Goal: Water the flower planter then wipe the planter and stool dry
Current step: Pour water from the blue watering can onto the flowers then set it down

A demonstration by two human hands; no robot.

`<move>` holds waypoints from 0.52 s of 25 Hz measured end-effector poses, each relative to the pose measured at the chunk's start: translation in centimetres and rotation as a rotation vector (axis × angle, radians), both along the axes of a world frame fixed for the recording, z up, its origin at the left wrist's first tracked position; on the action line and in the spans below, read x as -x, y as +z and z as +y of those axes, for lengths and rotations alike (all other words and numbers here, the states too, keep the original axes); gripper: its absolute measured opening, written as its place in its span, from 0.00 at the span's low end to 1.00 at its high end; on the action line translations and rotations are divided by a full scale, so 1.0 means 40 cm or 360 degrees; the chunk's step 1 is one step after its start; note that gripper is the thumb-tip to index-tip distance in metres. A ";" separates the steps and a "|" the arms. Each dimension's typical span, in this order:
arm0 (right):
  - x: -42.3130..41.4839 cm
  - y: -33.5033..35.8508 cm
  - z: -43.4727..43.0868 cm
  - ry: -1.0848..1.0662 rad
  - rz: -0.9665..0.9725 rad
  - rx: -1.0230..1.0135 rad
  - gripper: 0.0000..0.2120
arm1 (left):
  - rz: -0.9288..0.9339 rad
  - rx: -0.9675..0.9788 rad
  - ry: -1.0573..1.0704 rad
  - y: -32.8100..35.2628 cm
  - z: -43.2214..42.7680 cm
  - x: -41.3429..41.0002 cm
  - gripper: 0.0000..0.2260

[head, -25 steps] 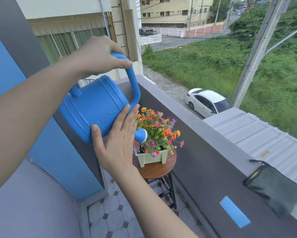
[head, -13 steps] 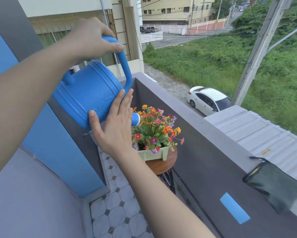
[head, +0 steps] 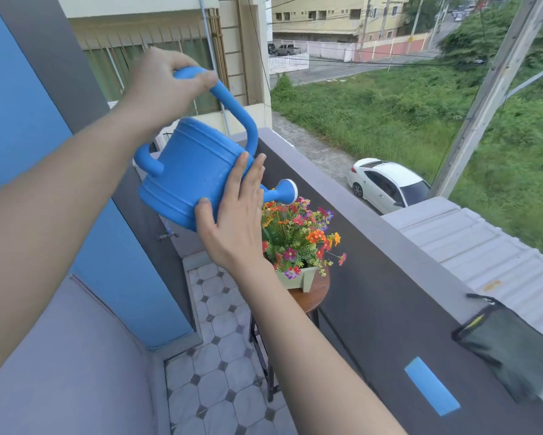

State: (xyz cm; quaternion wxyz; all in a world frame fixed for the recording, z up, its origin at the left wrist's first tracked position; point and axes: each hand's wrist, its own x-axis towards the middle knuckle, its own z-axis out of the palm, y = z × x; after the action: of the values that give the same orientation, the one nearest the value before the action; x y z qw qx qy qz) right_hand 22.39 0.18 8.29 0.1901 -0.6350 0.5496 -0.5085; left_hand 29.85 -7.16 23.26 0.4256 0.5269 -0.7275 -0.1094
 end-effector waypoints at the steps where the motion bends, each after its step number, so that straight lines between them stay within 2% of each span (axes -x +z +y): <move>1: -0.009 -0.003 -0.004 0.0021 0.0007 -0.0008 0.40 | 0.0069 0.0020 0.0067 -0.017 0.001 -0.024 0.11; 6: -0.093 -0.072 -0.002 0.0122 0.0052 -0.0041 0.37 | 0.0461 0.0025 0.0276 -0.166 0.031 -0.159 0.07; 13: -0.155 -0.286 0.017 0.0307 0.0264 -0.0168 0.37 | 0.0947 -0.0064 0.0628 -0.468 0.128 -0.264 0.06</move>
State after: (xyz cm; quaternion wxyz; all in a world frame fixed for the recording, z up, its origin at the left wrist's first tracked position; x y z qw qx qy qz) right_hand 28.57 0.86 -3.15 0.2253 -0.7139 0.5257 -0.4040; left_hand 40.43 -2.06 4.55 0.6214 0.6106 -0.4536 -0.1879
